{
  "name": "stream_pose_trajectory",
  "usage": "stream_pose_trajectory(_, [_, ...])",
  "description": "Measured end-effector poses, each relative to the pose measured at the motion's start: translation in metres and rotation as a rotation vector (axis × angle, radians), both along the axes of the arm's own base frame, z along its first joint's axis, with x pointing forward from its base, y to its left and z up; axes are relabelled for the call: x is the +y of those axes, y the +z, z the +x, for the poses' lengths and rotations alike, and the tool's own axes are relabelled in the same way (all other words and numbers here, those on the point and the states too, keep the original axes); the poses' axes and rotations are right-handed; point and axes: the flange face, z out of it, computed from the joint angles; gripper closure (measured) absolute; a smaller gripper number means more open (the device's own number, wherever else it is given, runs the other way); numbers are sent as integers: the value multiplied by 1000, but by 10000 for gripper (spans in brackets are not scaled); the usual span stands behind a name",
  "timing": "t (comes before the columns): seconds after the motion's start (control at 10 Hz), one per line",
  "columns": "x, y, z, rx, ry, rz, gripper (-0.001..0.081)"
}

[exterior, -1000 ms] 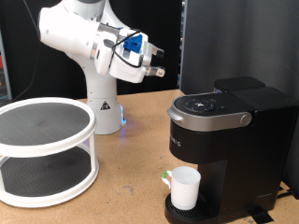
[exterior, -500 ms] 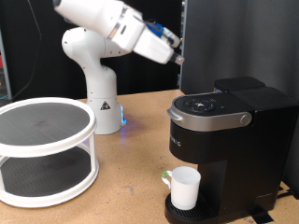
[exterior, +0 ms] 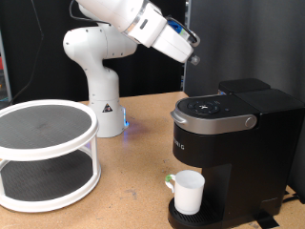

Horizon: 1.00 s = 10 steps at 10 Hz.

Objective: Make a cup of coffee with the keurig machine

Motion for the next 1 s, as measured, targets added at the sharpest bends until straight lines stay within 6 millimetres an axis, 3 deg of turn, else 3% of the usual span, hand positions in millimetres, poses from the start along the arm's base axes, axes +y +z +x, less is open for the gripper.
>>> stream_pose_trajectory(0.2, [-2,0,-2,-62,139,-185,5])
stream_pose_trajectory(0.5, [1,23,-4,-68,378,-386,5])
stream_pose_trajectory(0.7, [1,23,4,-39,408,-398,5])
stream_pose_trajectory(1.0, [3,20,12,-168,515,-695,5])
